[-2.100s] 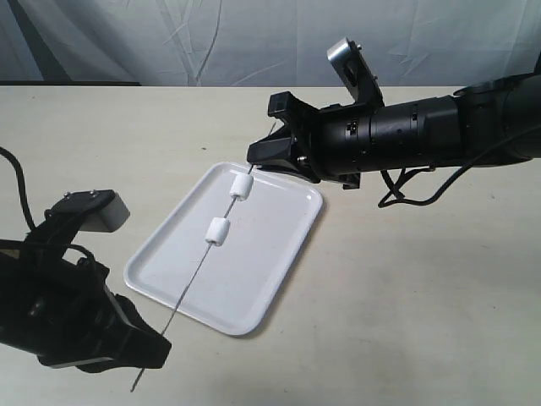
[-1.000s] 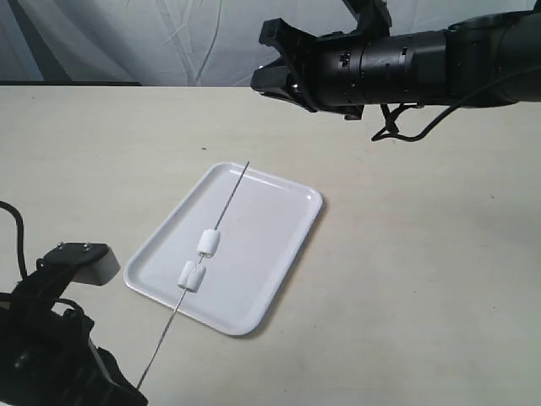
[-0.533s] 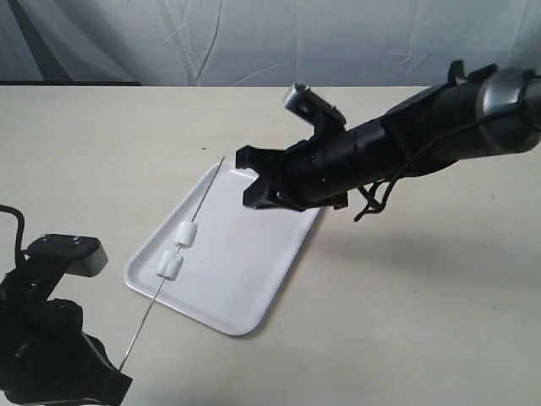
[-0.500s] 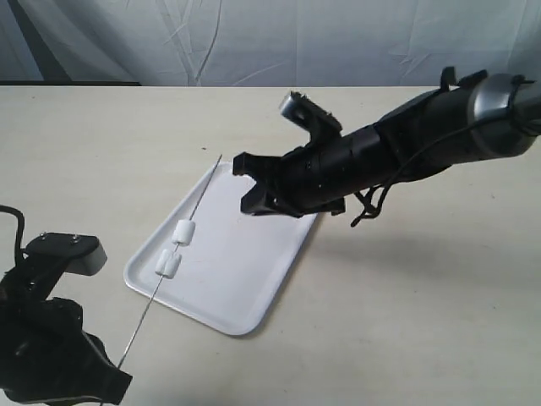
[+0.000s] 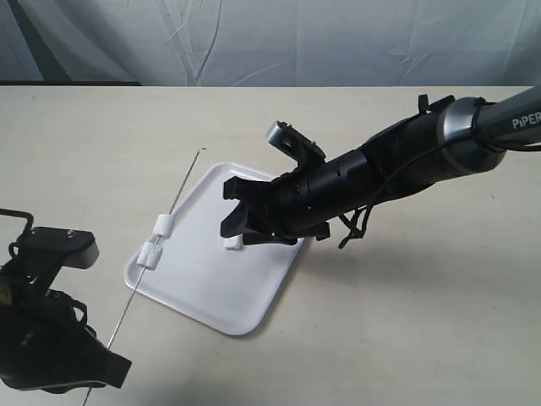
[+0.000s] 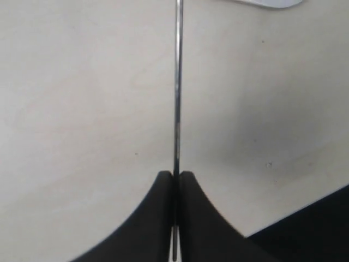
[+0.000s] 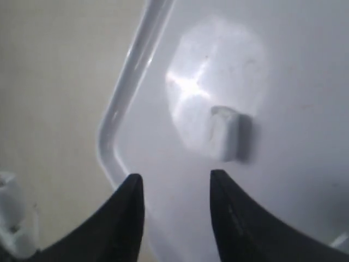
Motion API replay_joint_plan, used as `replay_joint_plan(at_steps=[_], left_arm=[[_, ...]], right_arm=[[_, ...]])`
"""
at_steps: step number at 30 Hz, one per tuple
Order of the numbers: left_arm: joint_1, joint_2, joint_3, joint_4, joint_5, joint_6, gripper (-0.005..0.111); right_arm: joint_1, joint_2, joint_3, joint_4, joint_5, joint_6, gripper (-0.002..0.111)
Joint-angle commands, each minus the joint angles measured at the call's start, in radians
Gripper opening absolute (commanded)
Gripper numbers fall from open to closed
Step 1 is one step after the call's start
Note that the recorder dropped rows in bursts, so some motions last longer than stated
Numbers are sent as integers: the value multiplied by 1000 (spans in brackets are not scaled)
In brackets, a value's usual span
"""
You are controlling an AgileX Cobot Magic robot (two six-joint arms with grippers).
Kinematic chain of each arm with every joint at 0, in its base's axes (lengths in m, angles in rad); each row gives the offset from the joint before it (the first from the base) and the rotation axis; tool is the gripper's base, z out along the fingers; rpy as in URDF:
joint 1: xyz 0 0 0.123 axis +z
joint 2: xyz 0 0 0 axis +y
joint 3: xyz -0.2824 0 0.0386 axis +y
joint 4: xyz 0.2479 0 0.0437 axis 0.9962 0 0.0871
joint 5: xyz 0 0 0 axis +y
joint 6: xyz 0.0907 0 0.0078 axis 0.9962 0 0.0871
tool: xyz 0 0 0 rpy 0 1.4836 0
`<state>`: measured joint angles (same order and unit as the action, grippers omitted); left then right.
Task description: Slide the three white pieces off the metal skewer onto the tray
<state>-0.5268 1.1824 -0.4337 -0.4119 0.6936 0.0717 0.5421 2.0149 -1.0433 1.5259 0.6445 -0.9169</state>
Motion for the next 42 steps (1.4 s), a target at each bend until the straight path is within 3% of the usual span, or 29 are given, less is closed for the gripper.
replay_joint_plan(at_steps=[1,7,12,42], left_arm=[[-3,60,-11,-21,-40,7,0],[-3,85,-57,-191,-39,126,0],[-3,85,-81,-235,-13,131,0],[-3,85,-81,-282,-7,179,0]], right_arm=[[1,-21,0,89,219,-162,39],[1,-54,0,114,292,-202,39],[1,-55,0,165,298,-202,39],[-7,-55,0,218,123,-212,39]])
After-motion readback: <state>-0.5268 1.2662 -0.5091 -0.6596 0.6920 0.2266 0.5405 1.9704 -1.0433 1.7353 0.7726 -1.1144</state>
